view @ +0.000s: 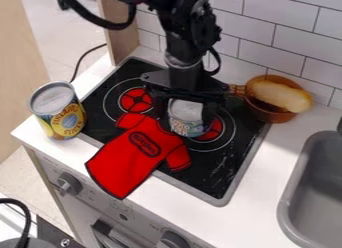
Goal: Place the can to the right side of the burner
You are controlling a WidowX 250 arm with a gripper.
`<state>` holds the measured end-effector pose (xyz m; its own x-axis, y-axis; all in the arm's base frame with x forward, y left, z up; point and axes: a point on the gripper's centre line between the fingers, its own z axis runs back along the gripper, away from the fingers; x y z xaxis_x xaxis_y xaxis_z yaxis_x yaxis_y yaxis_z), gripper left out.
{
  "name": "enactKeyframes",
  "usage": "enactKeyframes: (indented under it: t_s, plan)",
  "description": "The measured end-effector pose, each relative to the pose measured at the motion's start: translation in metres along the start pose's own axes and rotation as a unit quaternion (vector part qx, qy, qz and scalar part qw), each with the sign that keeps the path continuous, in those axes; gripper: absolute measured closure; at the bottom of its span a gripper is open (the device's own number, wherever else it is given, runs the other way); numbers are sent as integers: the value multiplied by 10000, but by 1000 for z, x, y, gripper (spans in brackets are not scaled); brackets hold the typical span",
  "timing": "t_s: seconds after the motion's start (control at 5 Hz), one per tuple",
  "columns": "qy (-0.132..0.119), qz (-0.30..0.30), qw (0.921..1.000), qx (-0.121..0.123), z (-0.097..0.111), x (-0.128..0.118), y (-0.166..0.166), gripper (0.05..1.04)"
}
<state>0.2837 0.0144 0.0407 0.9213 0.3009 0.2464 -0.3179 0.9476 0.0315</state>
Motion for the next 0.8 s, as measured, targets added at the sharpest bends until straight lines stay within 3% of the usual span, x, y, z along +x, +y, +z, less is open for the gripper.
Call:
enactKeyframes:
  t_s: [0.2, 0.6, 0.8]
  plan:
    - [-343, -395, 9983, -254, 7, 7, 28, 85]
    - [-243, -704, 9955, -584, 10, 19, 61, 85]
    - [-411, -543, 9963, -531, 10, 27, 84, 85]
